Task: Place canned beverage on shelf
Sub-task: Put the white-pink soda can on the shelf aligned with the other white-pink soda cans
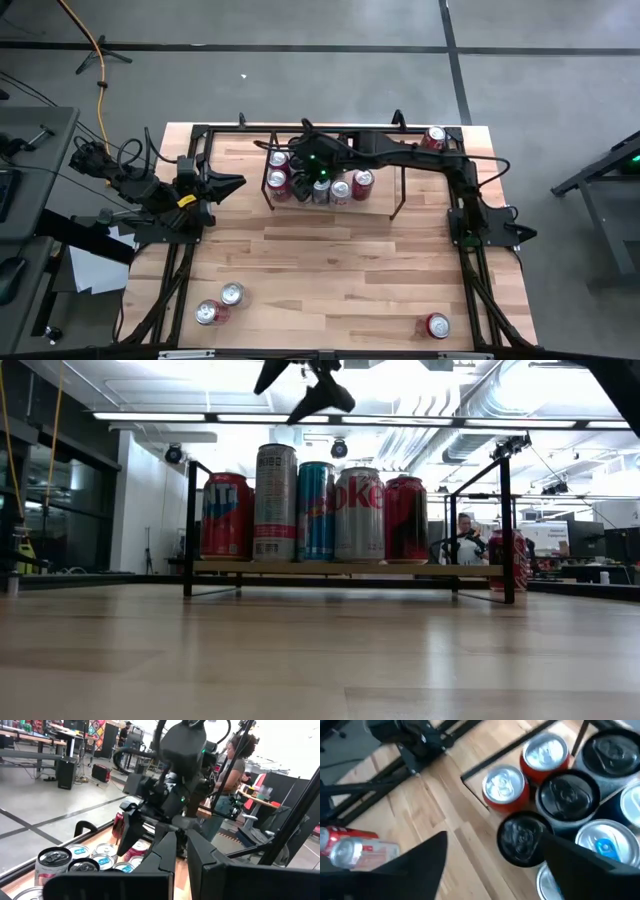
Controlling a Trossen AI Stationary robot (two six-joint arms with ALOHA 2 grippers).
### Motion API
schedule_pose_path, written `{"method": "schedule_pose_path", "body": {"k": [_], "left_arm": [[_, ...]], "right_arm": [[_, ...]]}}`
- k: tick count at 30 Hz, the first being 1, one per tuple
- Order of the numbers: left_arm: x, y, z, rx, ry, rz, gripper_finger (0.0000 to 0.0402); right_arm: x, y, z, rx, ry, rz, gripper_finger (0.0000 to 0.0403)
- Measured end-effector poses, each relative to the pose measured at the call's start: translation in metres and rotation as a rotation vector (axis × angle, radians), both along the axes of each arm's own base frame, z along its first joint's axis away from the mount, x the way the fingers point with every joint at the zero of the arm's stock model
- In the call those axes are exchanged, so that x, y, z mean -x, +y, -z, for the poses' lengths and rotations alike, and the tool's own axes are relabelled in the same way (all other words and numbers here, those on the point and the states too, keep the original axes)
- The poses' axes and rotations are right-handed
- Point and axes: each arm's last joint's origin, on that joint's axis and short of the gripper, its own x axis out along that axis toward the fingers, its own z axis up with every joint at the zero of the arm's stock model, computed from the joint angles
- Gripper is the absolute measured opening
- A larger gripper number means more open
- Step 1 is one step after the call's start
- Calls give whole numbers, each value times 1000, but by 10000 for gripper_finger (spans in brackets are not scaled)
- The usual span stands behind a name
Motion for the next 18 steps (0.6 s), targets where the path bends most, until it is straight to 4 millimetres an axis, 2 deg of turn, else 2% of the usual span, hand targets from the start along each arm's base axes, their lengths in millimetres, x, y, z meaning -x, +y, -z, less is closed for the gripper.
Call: {"method": "schedule_pose_path", "body": {"k": [4, 7, 18], "left_arm": [[0, 0, 0, 1, 0, 0, 0], [0, 0, 0, 1, -1, 0, 0], [0, 0, 0, 4, -3, 0, 0]], "right_arm": [[-2, -1, 5, 21, 16, 18, 352], [-4, -1, 8, 51, 32, 34, 373], [-15, 18, 31, 172, 118, 52, 380]]}}
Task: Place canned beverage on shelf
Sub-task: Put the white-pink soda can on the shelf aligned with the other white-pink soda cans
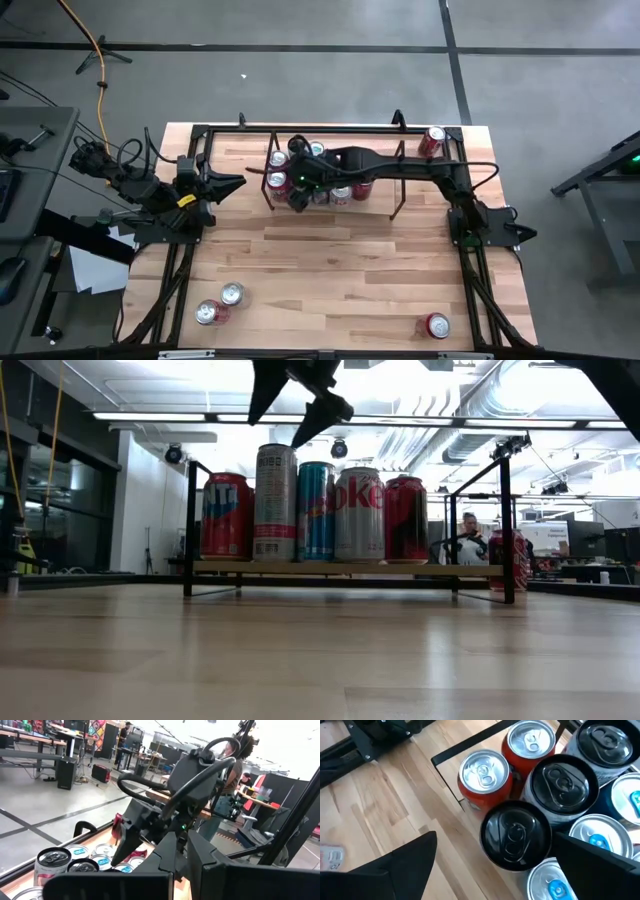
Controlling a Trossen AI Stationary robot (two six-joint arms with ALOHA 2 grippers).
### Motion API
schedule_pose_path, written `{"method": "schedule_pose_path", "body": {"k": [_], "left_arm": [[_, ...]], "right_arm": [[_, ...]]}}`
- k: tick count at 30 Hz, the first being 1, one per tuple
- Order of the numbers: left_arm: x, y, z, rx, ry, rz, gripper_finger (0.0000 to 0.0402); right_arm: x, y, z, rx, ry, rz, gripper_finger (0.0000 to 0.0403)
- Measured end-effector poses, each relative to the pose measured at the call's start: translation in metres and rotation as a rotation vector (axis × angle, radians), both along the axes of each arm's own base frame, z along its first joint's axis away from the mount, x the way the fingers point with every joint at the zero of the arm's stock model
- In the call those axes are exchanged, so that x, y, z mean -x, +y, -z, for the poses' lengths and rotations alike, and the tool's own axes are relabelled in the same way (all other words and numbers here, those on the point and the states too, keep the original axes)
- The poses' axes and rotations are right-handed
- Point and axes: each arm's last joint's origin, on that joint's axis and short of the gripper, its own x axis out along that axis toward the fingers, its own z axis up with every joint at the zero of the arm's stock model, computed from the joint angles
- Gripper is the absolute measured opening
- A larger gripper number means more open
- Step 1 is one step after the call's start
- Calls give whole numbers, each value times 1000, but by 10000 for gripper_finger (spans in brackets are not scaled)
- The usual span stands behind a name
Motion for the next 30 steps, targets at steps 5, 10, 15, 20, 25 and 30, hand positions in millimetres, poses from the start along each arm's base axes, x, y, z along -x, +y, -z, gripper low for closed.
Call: {"method": "schedule_pose_path", "body": {"k": [5, 10, 15, 20, 25, 30], "left_arm": [[-1, -1, 0, -1, 1, 0, 0], [-2, -1, 1, 4, 4, 1, 0], [-3, -2, 1, 18, 1, 0, 0], [-3, -2, 1, 20, -1, 1, 0], [-3, -2, 1, 21, -2, 1, 0], [-3, -2, 1, 38, -9, 1, 0]], "right_arm": [[-3, 4, 5, 19, 13, 4, 380], [-9, 5, 14, 28, 22, 24, 377], [-12, 6, 17, 52, 8, 55, 366], [-11, 7, 19, 76, 30, 74, 339], [-10, 5, 22, 109, 47, 118, 324], [-10, 4, 22, 102, 44, 139, 323]]}}
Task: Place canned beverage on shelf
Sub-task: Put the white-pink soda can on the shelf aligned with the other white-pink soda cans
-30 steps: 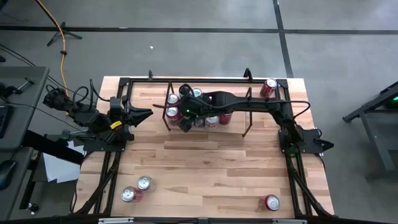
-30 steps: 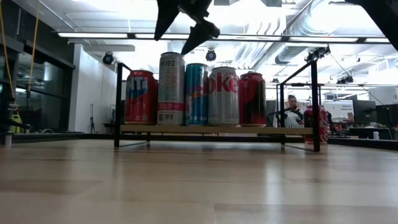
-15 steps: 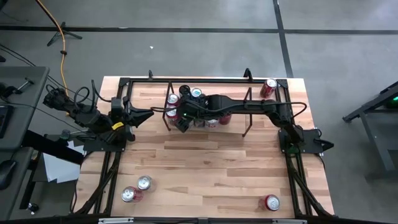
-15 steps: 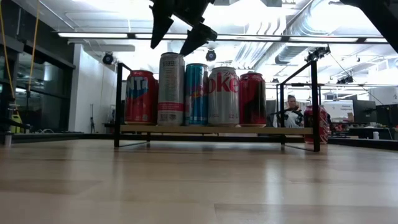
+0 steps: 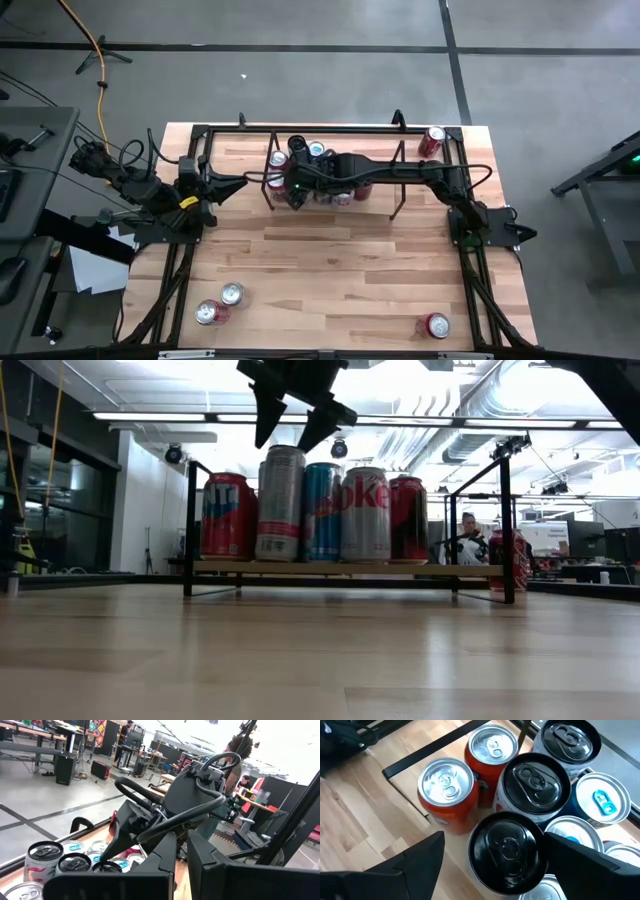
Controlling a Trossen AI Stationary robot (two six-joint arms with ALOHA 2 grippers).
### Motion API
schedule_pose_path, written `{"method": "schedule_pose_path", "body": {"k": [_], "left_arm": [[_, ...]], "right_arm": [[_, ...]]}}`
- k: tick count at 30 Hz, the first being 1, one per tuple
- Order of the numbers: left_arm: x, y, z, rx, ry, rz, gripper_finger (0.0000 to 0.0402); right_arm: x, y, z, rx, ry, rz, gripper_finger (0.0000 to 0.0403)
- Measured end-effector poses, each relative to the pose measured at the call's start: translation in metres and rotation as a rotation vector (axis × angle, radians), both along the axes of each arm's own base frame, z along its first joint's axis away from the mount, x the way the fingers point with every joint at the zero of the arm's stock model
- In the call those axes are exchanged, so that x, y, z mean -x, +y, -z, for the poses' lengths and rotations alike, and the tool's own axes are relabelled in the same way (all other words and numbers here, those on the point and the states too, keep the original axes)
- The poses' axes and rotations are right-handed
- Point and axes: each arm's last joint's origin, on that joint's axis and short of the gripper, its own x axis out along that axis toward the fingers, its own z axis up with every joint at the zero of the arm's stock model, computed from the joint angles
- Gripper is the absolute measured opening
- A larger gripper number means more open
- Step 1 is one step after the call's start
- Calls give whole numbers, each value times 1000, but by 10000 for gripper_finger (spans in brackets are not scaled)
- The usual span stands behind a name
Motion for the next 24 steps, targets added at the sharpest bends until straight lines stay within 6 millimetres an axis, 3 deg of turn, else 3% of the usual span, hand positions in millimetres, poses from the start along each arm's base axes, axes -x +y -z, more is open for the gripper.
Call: {"method": "schedule_pose_path", "body": {"k": [19, 24], "left_arm": [[0, 0, 0, 7, -1, 0, 0], [0, 0, 0, 6, 0, 0, 0]], "right_arm": [[-10, 7, -2, 38, -65, -79, 323], [-5, 7, -12, 21, -84, -90, 323]]}}
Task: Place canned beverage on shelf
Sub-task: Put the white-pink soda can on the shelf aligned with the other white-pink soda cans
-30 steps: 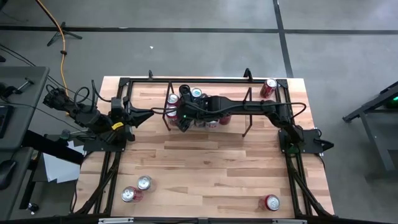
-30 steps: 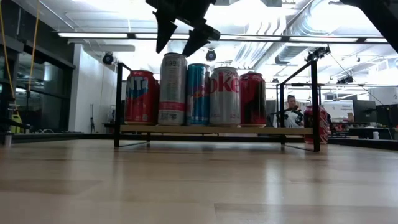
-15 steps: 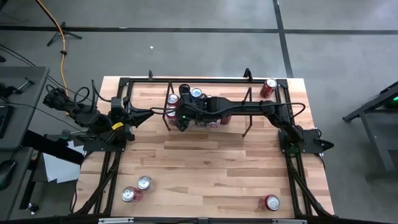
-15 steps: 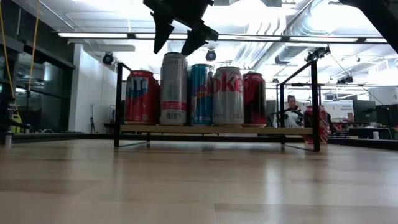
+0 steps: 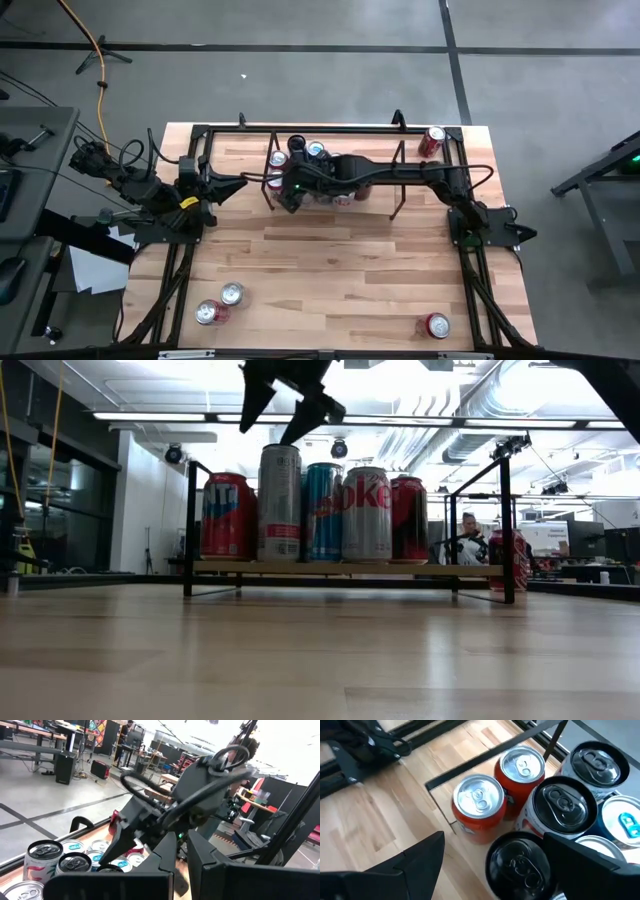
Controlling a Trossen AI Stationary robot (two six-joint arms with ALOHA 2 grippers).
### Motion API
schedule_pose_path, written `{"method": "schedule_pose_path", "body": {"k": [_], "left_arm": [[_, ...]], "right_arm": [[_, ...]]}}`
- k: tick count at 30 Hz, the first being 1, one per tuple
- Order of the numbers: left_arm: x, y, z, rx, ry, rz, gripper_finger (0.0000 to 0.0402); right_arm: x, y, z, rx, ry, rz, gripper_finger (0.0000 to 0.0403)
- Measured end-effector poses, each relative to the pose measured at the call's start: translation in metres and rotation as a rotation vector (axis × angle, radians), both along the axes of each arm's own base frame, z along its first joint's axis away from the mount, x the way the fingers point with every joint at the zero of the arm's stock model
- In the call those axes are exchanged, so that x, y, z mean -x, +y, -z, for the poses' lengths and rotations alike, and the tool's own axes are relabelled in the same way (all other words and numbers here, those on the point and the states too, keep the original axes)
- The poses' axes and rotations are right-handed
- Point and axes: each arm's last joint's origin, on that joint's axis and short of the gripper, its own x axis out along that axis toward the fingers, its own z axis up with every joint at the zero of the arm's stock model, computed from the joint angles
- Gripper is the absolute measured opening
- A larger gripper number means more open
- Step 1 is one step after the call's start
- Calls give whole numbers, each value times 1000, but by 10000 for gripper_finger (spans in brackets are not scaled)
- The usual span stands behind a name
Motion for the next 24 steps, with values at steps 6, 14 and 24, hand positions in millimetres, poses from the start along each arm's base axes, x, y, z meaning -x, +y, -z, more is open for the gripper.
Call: {"method": "schedule_pose_path", "body": {"k": [6, 14, 24], "left_arm": [[0, 0, 0, -1, 1, 0, 0], [0, 0, 0, -1, 1, 3, 0], [0, 0, 0, 0, 0, 3, 0]], "right_arm": [[5, -1, -9, 45, 18, -73, 323], [10, -4, -11, 25, 59, -126, 349], [12, -6, -10, 9, 61, -61, 372]]}}
